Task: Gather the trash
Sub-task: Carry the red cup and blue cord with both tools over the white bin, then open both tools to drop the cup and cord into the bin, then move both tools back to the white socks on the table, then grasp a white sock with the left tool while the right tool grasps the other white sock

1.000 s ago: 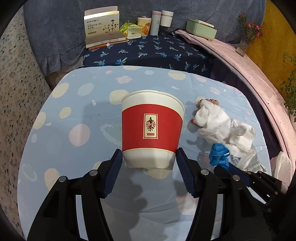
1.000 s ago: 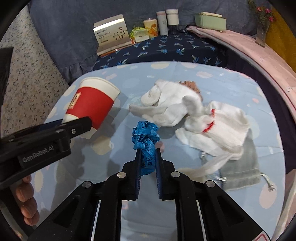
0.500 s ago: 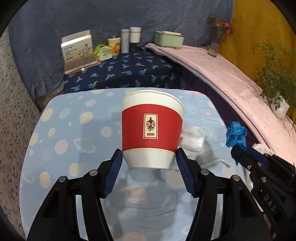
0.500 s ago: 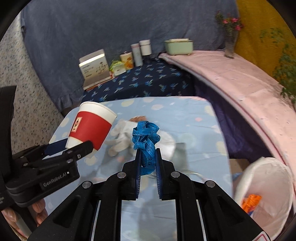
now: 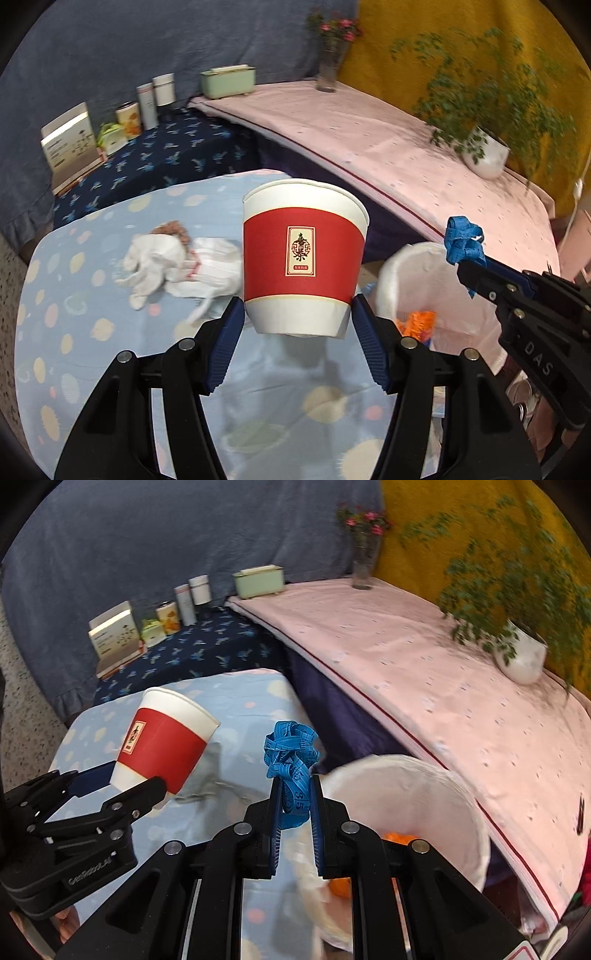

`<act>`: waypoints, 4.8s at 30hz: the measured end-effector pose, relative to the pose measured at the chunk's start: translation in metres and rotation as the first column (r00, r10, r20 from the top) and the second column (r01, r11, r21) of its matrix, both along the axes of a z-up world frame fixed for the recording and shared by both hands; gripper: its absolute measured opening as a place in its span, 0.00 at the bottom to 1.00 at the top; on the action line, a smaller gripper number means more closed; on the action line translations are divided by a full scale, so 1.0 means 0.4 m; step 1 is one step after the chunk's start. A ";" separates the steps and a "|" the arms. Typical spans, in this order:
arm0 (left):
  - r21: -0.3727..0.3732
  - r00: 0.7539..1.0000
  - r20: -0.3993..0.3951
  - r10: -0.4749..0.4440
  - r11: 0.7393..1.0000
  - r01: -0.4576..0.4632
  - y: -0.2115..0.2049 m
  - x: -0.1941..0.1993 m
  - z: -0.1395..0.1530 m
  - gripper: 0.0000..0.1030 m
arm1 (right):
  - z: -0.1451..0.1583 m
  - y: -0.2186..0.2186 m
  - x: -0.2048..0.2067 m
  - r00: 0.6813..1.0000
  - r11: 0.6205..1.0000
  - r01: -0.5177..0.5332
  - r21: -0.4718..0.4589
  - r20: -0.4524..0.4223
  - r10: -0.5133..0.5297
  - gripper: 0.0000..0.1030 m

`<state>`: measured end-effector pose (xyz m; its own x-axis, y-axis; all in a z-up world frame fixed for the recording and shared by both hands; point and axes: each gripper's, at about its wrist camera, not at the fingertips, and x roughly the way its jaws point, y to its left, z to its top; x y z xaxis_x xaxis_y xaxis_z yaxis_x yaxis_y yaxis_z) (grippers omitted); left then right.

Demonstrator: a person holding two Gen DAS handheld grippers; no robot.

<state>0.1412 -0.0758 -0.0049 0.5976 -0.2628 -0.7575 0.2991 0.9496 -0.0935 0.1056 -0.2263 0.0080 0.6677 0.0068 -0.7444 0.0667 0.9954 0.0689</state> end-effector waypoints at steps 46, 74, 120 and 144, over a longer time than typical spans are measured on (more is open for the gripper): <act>0.045 0.982 -0.050 -0.181 0.982 0.183 -0.279 -0.075 -0.085 0.70 | -0.041 -0.253 -0.121 0.972 0.971 0.236 0.030 -0.010 -0.236 0.35; 0.029 0.995 -0.071 -0.065 0.997 0.067 -0.112 -0.014 -0.105 0.70 | -0.045 -0.099 -0.050 0.993 0.993 0.114 -0.008 -0.023 -0.114 0.38; -0.008 0.951 -0.164 0.263 0.963 -0.268 0.422 0.293 -0.210 0.84 | -0.243 0.402 0.323 0.977 0.982 -0.137 0.129 -0.147 0.155 0.47; -0.063 0.960 -0.192 0.202 0.974 -0.217 0.418 0.301 -0.222 0.04 | -0.237 0.435 0.329 0.967 0.971 -0.226 0.083 -0.104 0.234 0.08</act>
<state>0.2615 0.0913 -0.0937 0.4988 -0.2131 -0.8401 0.0648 0.9758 -0.2090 0.2372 -0.0522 -0.0869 0.5543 0.2048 -0.8067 -0.1522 0.9779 0.1436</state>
